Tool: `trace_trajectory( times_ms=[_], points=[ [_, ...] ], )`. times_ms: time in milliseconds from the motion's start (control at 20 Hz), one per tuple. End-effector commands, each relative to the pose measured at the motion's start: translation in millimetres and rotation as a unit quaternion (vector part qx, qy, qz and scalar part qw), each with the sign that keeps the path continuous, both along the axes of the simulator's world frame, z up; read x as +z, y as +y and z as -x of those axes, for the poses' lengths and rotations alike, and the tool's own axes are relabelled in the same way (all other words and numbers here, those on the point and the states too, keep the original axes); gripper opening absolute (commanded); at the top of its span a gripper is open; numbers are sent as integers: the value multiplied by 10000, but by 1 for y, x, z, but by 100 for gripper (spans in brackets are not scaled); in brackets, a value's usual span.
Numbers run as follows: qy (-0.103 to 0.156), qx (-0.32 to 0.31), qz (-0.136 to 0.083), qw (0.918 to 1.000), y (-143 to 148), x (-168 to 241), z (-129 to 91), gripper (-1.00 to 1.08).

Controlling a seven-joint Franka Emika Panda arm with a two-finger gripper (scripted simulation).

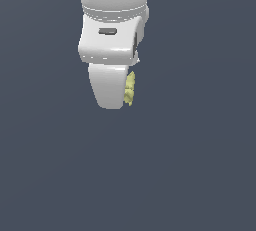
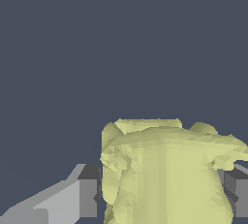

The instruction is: Pick up the object and move it to a goal position.

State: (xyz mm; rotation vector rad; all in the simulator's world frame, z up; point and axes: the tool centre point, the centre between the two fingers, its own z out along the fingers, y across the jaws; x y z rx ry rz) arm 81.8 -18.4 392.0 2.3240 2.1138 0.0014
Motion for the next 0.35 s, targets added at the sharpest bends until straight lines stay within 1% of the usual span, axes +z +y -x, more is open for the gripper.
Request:
trace_trajectory(
  times_ms=[0, 300],
  points=[
    [4, 1, 0, 10000, -1, 6, -1, -100],
    [4, 1, 0, 10000, -2, 10, -2, -100]
  ],
)
